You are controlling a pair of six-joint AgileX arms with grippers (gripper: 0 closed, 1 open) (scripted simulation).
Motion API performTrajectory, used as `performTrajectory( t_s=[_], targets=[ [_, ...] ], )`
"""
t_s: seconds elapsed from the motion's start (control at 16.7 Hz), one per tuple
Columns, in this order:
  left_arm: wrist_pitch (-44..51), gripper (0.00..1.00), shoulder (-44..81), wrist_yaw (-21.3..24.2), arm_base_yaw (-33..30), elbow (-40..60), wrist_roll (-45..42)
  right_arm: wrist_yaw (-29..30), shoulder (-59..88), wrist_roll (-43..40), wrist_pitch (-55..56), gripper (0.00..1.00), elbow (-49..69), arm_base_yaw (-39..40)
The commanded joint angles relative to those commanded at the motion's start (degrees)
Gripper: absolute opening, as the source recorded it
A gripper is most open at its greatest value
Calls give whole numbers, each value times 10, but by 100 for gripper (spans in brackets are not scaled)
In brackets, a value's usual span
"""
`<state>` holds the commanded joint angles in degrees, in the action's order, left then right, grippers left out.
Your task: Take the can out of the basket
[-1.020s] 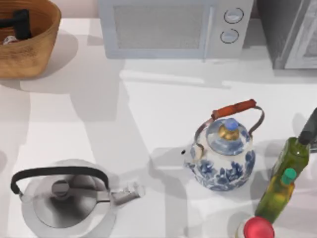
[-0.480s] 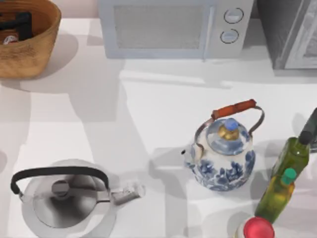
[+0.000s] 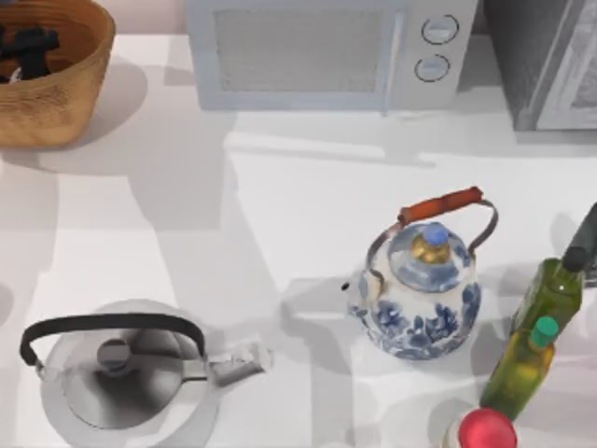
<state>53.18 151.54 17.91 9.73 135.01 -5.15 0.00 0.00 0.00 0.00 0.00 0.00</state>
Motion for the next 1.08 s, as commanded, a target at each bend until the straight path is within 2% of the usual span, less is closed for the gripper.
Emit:
performTrajectory(
  t_s=[0.3,0.9,1.08],
  targets=[
    [0,2,0,0,0,0,0,0,0,0,0,100,0,0],
    [2,0,-19,4,-6,8,2,0,0,0,0,100,0,0],
    [0,0,-40,0,-6,-25,7,0,0,0,0,100,0,0]
  ],
)
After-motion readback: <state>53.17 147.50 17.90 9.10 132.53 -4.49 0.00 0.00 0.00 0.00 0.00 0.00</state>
